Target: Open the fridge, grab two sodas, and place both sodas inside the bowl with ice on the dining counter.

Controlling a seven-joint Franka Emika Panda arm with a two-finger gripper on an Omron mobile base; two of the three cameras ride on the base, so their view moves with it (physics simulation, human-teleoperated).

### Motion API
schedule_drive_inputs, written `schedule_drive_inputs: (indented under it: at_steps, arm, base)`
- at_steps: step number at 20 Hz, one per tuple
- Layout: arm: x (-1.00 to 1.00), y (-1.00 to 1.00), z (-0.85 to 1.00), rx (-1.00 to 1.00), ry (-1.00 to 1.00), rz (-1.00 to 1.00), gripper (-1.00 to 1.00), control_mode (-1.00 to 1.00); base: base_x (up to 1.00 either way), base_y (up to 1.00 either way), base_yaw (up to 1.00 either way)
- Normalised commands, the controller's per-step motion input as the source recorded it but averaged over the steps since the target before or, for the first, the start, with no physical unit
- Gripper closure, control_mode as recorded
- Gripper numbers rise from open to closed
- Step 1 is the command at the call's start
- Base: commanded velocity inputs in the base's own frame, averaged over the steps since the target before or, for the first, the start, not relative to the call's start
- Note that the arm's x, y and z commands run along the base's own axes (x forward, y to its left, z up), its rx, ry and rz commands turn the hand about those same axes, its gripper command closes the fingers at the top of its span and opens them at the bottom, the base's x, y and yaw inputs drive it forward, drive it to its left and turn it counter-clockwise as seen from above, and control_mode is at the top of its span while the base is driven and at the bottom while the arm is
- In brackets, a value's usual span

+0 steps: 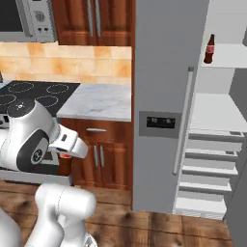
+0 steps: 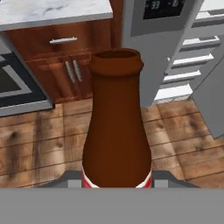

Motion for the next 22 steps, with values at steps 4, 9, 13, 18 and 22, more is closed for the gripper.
schedule_drive_inputs:
  at_steps: [4,9,13,18,22]
  arm:
    - [0.00,0.00,0.00,0.00,0.00,0.00,1.00,1.00]
    - [0.00,0.00,0.00,0.00,0.00,0.00,1.00,1.00]
    - [0.00,0.00,0.00,0.00,0.00,0.00,1.00,1.00]
    - [0.00,0.00,0.00,0.00,0.00,0.00,1.00,1.00]
    - [0.00,0.00,0.00,0.00,0.00,0.00,1.00,1.00]
  base:
    - [-0.57,0.77,0.32]
    - [-0.55,0.80,0.34]
    - [-0.43,0.84,0.38]
    - [-0.27,0.82,0.44]
    - [-0.16,0.78,0.48]
